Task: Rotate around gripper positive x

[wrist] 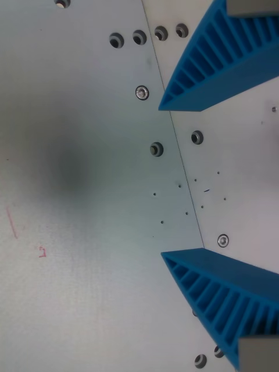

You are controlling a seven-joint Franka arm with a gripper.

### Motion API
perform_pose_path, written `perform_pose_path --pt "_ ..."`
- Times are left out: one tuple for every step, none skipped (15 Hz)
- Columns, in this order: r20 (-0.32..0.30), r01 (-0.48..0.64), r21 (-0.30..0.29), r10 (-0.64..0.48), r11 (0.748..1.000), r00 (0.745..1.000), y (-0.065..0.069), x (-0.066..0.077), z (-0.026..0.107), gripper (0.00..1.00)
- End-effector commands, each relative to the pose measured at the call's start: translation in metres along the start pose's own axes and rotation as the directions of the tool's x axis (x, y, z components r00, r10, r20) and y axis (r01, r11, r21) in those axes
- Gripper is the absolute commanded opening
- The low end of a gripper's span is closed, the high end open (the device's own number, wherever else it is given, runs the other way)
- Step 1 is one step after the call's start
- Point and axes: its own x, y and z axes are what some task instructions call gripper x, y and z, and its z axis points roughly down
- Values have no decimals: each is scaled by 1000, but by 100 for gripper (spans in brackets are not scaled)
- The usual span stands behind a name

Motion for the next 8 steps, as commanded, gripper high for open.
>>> perform_pose_path --pt "-5 0 12 0 1000 1000 0 0 -2 100" --pt "-5 0 24 0 1000 1000 0 0 -2 100" --pt "-5 0 36 0 999 1000 0 0 -2 100" --pt "-5 0 47 0 999 1000 0 0 -2 100" --pt "-5 0 59 0 998 1000 0 0 -2 100" --pt "-5 0 71 0 998 1000 0 0 -2 100" --pt "-5 0 82 0 997 1000 0 0 -2 100" --pt "-5 0 94 0 996 1000 0 0 -2 100"
